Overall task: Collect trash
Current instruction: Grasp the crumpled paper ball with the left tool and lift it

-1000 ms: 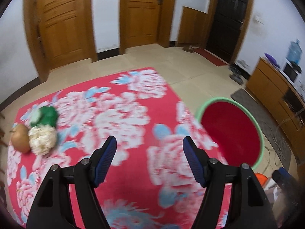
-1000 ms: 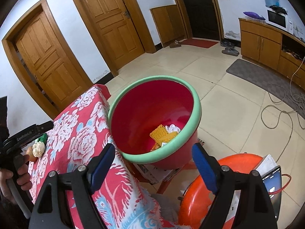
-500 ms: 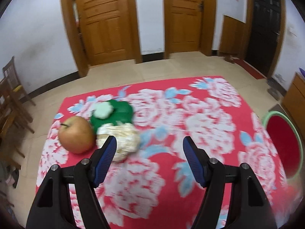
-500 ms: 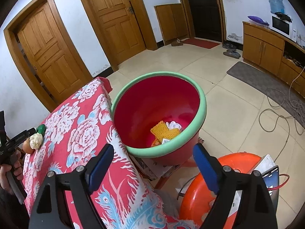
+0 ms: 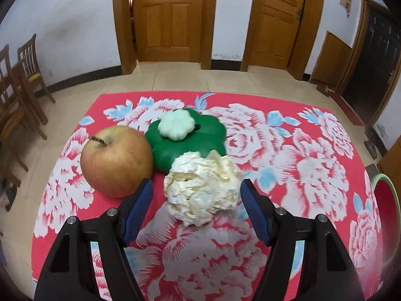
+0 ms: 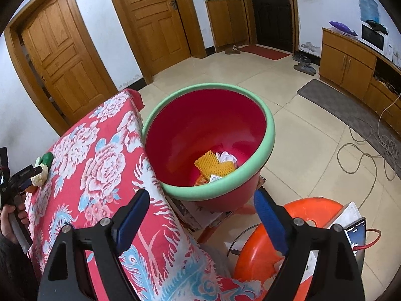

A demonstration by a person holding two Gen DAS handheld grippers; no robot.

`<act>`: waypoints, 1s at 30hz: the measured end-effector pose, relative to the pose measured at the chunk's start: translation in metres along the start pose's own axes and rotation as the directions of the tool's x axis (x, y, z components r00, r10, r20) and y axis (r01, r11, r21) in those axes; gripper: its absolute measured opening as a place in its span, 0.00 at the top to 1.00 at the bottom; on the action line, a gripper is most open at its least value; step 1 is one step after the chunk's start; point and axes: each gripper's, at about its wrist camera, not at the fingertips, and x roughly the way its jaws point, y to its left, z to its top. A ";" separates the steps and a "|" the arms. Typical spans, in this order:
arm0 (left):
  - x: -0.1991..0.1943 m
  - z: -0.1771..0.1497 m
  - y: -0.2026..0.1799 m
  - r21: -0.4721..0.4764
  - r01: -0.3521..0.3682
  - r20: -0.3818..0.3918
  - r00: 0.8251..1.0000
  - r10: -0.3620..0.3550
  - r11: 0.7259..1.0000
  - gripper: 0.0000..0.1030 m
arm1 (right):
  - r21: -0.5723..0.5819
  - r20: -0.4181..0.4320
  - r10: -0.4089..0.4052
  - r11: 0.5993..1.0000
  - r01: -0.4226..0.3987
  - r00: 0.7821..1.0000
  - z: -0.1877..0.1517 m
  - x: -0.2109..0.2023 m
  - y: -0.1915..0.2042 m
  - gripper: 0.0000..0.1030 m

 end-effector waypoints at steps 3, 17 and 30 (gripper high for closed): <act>0.005 -0.001 0.003 -0.014 0.029 0.000 1.000 -0.029 0.999 0.31 | -0.004 -0.006 -0.004 1.000 0.004 1.000 0.000 0.001 -0.001 0.15; -0.030 -0.012 -0.008 0.036 0.119 0.022 0.993 -0.120 0.992 0.52 | -0.014 0.014 0.026 1.000 -0.025 1.000 -0.003 -0.010 0.006 0.15; -0.109 -0.061 -0.015 0.074 0.156 0.046 0.986 -0.159 0.985 0.52 | -0.089 0.038 0.141 0.987 -0.137 0.989 -0.017 -0.035 0.050 0.15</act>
